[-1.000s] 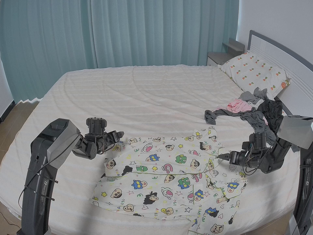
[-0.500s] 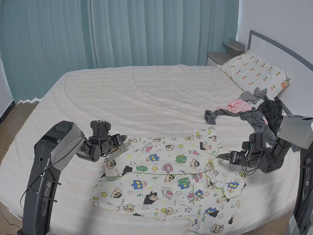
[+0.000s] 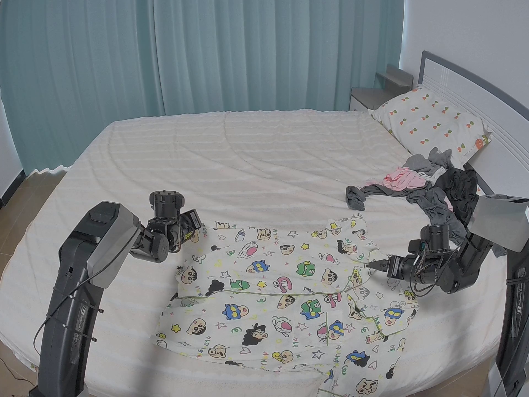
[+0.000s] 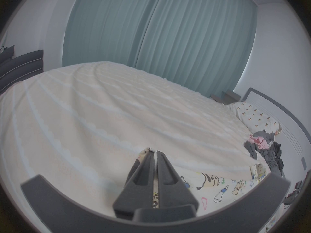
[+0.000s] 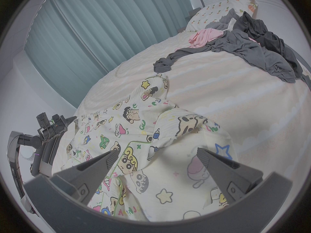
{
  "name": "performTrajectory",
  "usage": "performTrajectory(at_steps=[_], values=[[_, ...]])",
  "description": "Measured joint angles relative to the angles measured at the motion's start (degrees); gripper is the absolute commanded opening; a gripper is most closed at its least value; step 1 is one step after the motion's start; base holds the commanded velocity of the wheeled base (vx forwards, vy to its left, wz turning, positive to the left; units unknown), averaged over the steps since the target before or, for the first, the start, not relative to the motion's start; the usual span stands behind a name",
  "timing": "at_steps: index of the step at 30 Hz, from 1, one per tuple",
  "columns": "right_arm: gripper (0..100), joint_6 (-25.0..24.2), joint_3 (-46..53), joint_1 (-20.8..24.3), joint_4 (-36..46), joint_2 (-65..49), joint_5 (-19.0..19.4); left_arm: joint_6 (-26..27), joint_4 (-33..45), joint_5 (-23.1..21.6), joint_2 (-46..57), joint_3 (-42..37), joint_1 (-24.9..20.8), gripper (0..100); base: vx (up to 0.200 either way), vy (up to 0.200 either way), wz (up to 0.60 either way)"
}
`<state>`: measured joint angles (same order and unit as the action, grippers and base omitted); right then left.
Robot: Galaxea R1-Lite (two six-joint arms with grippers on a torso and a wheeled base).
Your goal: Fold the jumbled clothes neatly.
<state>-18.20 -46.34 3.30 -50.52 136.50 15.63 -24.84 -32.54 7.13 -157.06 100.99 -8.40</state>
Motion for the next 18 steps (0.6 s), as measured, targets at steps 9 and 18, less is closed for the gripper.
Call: performTrajectory(at_steps=[9,18], values=[[100,0.00,0.11,0.30,-0.01,0.13,-0.06,0.00,6.73,0.63,-1.82,8.05,0.69,0,0.000,0.000,0.00],[100,0.00,0.11,0.44,0.00,0.24,-0.09,-0.06,19.19,2.28,-5.34,13.32,1.16,0,0.000,0.000,0.00]])
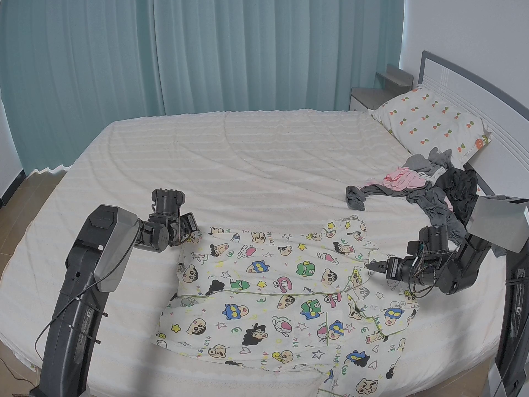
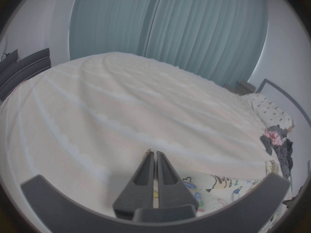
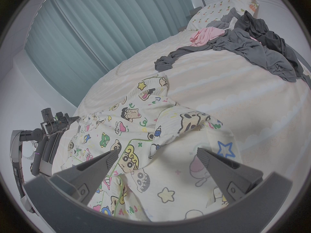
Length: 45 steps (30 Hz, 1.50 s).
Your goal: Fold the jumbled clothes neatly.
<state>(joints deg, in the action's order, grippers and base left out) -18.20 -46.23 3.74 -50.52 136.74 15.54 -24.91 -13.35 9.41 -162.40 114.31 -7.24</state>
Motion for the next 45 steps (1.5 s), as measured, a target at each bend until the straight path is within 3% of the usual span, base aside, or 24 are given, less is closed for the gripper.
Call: performTrajectory(at_steps=[1,2,18,28,34,45], values=[[100,0.00,0.00,0.00,0.00,0.00,0.00,-0.02,0.09,0.13,-0.26,0.07,0.02,0,0.000,0.000,0.00],[100,0.02,0.00,0.00,0.00,0.02,-0.02,-0.09,0.07,0.22,-0.50,0.13,0.05,100,0.000,0.000,0.00],[100,0.00,0.11,-0.02,0.00,0.05,0.02,-12.45,0.22,0.71,3.94,0.29,0.11,100,0.000,0.000,0.00],[100,0.00,0.54,-0.06,0.00,-0.22,0.07,-14.92,0.13,-9.85,16.85,-1.57,0.90,100,0.000,0.000,0.00],[100,0.00,0.59,-0.11,0.00,-0.44,0.07,-14.01,-6.19,-14.30,24.26,-12.91,1.38,100,0.000,0.000,0.00],[100,-0.13,0.63,0.06,0.60,-2.49,-1.29,-11.72,-20.89,-19.68,34.29,-43.81,1.02,100,0.000,0.000,0.00]])
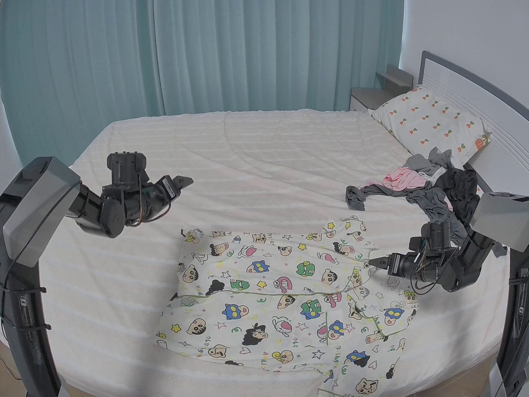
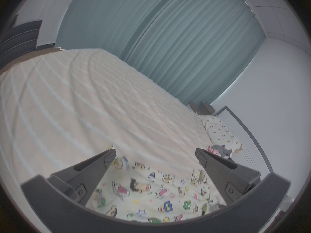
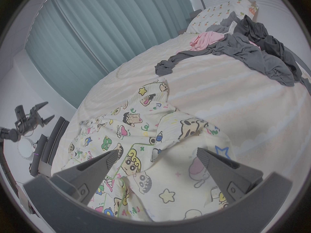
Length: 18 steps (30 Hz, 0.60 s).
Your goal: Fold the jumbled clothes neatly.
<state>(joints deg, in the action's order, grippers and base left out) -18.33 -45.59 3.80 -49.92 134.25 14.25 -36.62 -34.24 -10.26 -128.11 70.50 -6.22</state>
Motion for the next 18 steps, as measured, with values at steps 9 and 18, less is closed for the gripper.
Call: performTrajectory(at_steps=[9,18], values=[[100,-2.95,8.23,1.45,-3.51,-5.21,-1.74,-3.78,-17.24,-2.79,4.94,-25.73,-1.96,100,-0.067,0.000,0.00],[100,-13.57,27.58,8.07,-18.15,-11.19,-10.26,-14.07,-33.85,-3.50,8.98,-51.15,-4.75,100,-0.200,0.000,0.00]])
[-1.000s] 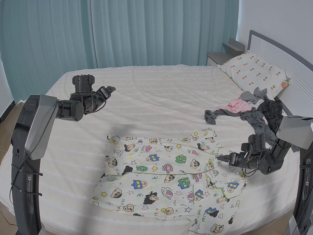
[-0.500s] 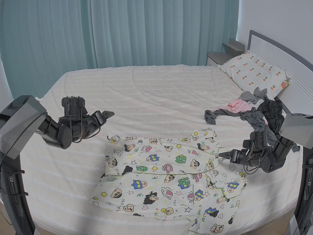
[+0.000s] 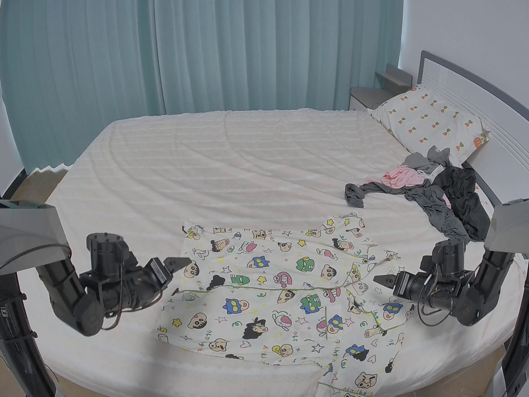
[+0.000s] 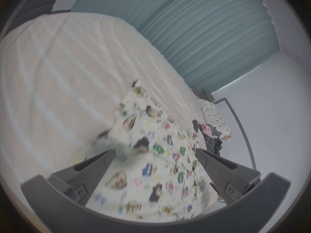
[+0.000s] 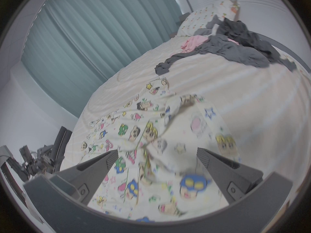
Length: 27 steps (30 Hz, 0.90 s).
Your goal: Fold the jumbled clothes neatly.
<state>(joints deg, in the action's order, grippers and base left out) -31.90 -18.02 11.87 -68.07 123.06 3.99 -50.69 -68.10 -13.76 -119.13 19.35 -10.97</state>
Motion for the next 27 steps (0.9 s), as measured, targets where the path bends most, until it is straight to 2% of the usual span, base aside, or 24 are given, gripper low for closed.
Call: performTrajectory(at_steps=[3,5,8,15,19,23,27], values=[[100,-4.63,7.80,3.54,-5.85,-1.65,-6.74,-3.80,-5.83,-0.09,0.99,-8.55,-0.74,100,-0.200,0.000,0.00],[100,-7.69,12.04,6.17,-9.50,-2.58,-11.20,-6.16,-9.52,-0.02,1.35,-13.02,-1.12,100,0.000,0.000,0.00],[100,-9.78,15.18,8.94,-12.23,-3.28,-14.46,-7.96,-12.26,1.39,1.23,-16.40,-1.54,100,0.000,0.000,0.00],[100,-10.37,16.86,11.72,-14.42,-1.43,-16.25,-6.57,-12.73,3.45,-1.18,-18.19,-2.04,100,0.000,0.000,0.00],[100,-10.39,16.97,12.41,-17.10,0.56,-16.85,-6.33,-15.58,4.06,-3.58,-18.30,-2.23,100,0.000,0.000,0.00],[100,-10.24,17.01,12.98,-18.66,1.80,-18.48,-6.24,-20.00,8.19,-6.90,-18.30,-2.50,100,0.000,0.000,0.00],[100,-10.13,17.01,13.42,-19.24,2.38,-19.61,-6.16,-20.81,13.17,-10.23,-17.01,-3.91,100,0.000,0.000,0.00]])
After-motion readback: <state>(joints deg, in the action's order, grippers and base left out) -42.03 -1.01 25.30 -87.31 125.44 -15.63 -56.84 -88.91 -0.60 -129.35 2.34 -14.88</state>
